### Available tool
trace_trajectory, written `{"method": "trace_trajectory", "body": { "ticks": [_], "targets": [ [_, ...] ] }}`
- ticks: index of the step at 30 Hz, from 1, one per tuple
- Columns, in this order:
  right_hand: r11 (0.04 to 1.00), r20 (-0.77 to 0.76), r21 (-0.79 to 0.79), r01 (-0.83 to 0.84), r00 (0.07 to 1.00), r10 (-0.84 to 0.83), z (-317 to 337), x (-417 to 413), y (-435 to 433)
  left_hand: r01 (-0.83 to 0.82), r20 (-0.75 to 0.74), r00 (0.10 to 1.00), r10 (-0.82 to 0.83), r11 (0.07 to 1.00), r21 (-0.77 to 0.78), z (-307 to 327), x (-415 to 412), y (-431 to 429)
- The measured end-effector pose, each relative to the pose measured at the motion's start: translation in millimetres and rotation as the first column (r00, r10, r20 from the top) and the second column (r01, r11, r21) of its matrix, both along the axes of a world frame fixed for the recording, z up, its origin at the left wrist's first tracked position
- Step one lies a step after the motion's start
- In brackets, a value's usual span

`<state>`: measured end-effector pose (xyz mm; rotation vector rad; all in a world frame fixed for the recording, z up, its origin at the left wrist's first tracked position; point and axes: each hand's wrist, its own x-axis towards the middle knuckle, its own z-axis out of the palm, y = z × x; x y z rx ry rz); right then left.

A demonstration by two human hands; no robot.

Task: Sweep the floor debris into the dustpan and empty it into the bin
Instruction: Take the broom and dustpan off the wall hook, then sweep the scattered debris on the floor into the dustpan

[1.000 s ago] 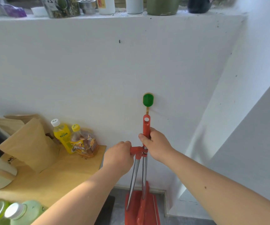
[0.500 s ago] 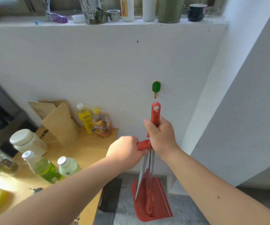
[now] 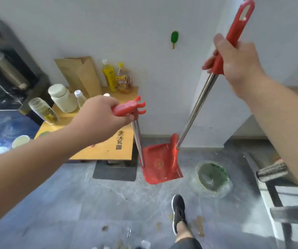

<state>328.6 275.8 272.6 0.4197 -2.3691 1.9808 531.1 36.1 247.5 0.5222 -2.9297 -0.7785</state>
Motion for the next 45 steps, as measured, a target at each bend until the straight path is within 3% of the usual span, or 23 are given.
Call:
{"method": "trace_trajectory", "body": {
  "ticks": [5,9,13,16,22,25,28,34,40,45],
  "targets": [
    [0.893,-0.048,0.441,0.091,0.996,-0.078,-22,114,40,-0.001,0.02,1.0,-0.001,0.997,0.076,-18,121,14],
    [0.798,0.079,0.601,0.031,0.992,-0.097,-57,170,77,-0.001,0.047,0.999,-0.008,0.984,0.179,-46,186,12],
    [0.921,0.485,0.381,-0.081,0.866,-0.124,-113,218,134,-0.094,0.111,0.992,0.058,0.929,0.358,-73,242,3],
    [0.971,0.673,0.209,-0.115,0.737,-0.057,-154,254,175,-0.16,0.185,0.979,0.09,0.899,0.408,-90,276,5],
    [0.981,0.912,-0.151,0.12,0.401,0.092,-214,325,246,-0.23,0.302,0.945,0.124,0.91,0.345,-110,327,47],
    [0.974,0.968,-0.118,0.191,0.24,0.07,-241,351,281,-0.265,0.322,0.933,0.158,0.909,0.321,-120,348,84],
    [0.992,0.989,-0.01,0.128,0.146,-0.009,-257,377,314,-0.302,0.314,0.925,0.212,0.913,0.273,-132,368,127],
    [0.996,0.994,-0.069,0.064,0.085,0.063,-271,430,385,-0.263,0.315,0.929,0.193,0.944,0.198,-142,399,207],
    [0.991,0.989,-0.065,0.119,0.139,0.049,-285,462,430,-0.173,0.241,0.958,0.156,0.984,0.047,-146,402,267],
    [0.989,0.992,-0.014,0.146,0.126,-0.005,-292,461,436,-0.057,0.225,0.972,0.067,0.997,-0.05,-155,387,291]
  ]
}}
